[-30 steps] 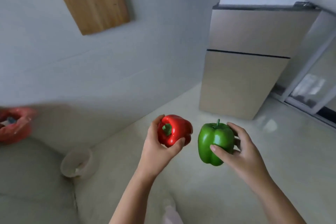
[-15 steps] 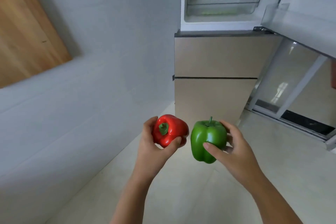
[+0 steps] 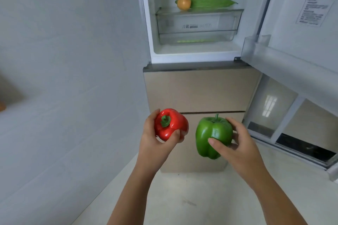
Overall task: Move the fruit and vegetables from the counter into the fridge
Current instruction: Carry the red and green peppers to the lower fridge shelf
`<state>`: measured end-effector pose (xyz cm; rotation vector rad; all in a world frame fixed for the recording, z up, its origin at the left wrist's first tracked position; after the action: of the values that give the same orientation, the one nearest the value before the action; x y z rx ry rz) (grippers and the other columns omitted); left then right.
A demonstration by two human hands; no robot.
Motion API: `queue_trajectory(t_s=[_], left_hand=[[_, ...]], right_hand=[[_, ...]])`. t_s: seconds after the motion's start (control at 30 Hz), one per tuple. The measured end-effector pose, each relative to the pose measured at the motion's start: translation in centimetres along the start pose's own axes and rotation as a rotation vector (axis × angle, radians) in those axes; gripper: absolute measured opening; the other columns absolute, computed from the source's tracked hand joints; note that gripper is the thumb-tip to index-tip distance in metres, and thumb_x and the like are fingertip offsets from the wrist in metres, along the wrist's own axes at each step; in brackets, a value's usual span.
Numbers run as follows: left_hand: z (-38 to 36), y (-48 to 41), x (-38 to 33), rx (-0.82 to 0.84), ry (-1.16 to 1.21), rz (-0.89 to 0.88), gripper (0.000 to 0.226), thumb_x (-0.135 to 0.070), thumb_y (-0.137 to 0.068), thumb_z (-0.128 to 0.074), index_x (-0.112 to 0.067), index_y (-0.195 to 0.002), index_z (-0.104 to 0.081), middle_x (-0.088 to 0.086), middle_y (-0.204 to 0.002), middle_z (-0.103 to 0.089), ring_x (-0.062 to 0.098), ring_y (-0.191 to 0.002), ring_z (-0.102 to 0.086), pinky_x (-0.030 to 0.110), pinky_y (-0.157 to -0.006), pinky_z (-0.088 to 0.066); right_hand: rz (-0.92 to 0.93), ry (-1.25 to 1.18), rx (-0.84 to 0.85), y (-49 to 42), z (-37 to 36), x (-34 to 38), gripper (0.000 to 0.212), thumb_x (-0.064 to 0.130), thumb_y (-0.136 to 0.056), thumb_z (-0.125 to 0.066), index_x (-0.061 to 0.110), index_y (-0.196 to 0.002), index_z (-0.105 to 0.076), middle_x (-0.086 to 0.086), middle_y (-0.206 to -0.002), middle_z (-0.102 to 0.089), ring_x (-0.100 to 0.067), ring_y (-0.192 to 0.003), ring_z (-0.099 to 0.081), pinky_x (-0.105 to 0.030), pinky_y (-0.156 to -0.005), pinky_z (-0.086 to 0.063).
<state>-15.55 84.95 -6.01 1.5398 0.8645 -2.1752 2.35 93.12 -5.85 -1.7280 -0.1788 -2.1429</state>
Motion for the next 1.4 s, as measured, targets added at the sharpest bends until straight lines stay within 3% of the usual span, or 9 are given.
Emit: queue_trajectory(t_s=[0.1,0.2,0.47,0.67,0.87,1.0,1.2,1.33,1.4], left_hand=[[-2.1,-3.4,-0.4,-0.031,0.042,-0.026,0.059,-0.020,-0.073,-0.074,-0.038,-0.115,-0.037,-0.021,-0.113,-0.044,-0.004,-0.099,-0.050,-0.001,-0.069,-0.040],[-3.7,-5.8,-0.1,-0.041,0.098,-0.003,0.053,-0.029,-0.062,-0.071,-0.037,-0.105,-0.041,-0.016,-0.111,-0.046,0.000,-0.095,-0.053,0.003,-0.066,-0.043],[-5.8,-15.4,2.1,-0.026,0.072,-0.070,0.066,-0.053,-0.057,-0.061,-0.037,-0.119,-0.045,-0.019,-0.119,-0.047,0.004,-0.105,-0.051,0.010,-0.071,-0.047],[-5.9,-25.8,1.6,0.032,0.138,-0.202,0.060,-0.045,-0.063,-0.065,-0.039,-0.119,-0.046,-0.013,-0.121,-0.048,0.000,-0.106,-0.049,0.009,-0.072,-0.046],[-6.8,-35.2,0.0,0.107,0.224,-0.303,0.058,-0.037,-0.065,-0.070,-0.035,-0.117,-0.045,-0.021,-0.114,-0.049,-0.010,-0.100,-0.051,0.006,-0.069,-0.045],[-7.8,-40.1,-0.4,0.092,0.212,-0.318,0.057,-0.050,-0.058,-0.065,-0.045,-0.110,-0.043,-0.031,-0.105,-0.051,-0.009,-0.097,-0.054,0.009,-0.074,-0.046],[-9.8,-47.4,-1.8,-0.019,0.205,-0.317,0.056,-0.021,-0.067,-0.081,-0.039,-0.105,-0.044,-0.025,-0.102,-0.050,-0.017,-0.085,-0.054,0.005,-0.072,-0.044],[-10.2,-51.6,-3.3,-0.134,0.175,-0.290,0.068,-0.038,-0.056,-0.071,-0.030,-0.117,-0.043,-0.029,-0.098,-0.046,-0.012,-0.083,-0.052,0.017,-0.078,-0.044],[-10.2,-53.7,-4.0,-0.181,0.166,-0.286,0.078,-0.039,-0.056,-0.074,-0.022,-0.124,-0.040,-0.028,-0.096,-0.043,-0.012,-0.083,-0.049,0.014,-0.076,-0.040]], right_hand=[[0.014,-0.002,0.006,-4.4,1.0,0.4,0.065,0.025,-0.068,-0.076,0.038,-0.119,-0.038,0.001,-0.124,-0.050,-0.020,-0.106,-0.055,-0.038,-0.084,-0.052],[0.015,-0.005,0.008,-7.5,1.4,0.4,0.066,0.024,-0.068,-0.076,0.037,-0.121,-0.038,0.002,-0.124,-0.049,-0.020,-0.106,-0.055,-0.040,-0.085,-0.052],[0.068,-0.019,-0.043,-17.0,0.7,0.0,0.066,0.018,-0.067,-0.077,0.038,-0.118,-0.039,0.005,-0.120,-0.050,-0.015,-0.104,-0.055,-0.032,-0.080,-0.052],[0.145,0.018,-0.156,-26.0,-1.1,1.9,0.069,0.017,-0.068,-0.077,0.035,-0.123,-0.039,0.016,-0.112,-0.049,0.002,-0.096,-0.053,-0.009,-0.064,-0.049],[0.244,0.016,-0.248,-34.3,-2.7,4.2,0.069,0.019,-0.067,-0.077,0.033,-0.124,-0.041,0.009,-0.119,-0.050,-0.006,-0.103,-0.055,-0.020,-0.080,-0.048],[0.294,-0.035,-0.267,-38.4,-3.0,5.0,0.065,0.018,-0.068,-0.076,0.033,-0.120,-0.041,0.010,-0.120,-0.050,-0.004,-0.105,-0.055,-0.021,-0.079,-0.052],[0.311,-0.038,-0.382,-45.4,-2.3,6.2,0.072,0.023,-0.067,-0.078,0.027,-0.128,-0.040,0.002,-0.124,-0.051,-0.017,-0.105,-0.057,-0.017,-0.071,-0.047],[0.356,-0.070,-0.410,-50.1,-2.0,7.5,0.072,0.021,-0.069,-0.077,0.024,-0.131,-0.040,0.003,-0.125,-0.050,-0.012,-0.107,-0.053,-0.013,-0.071,-0.044],[0.376,-0.079,-0.404,-52.2,-1.9,8.3,0.073,0.022,-0.070,-0.077,0.025,-0.132,-0.039,0.004,-0.127,-0.049,-0.009,-0.107,-0.051,-0.007,-0.066,-0.044]])
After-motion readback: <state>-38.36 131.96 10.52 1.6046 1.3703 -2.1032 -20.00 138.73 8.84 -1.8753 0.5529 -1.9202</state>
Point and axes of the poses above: each hand's wrist, its own y-axis away from the middle knuckle, its own z-axis out of the back of the hand, x = y × z, the point moved 1 cm from there along -y, towards the middle knuckle
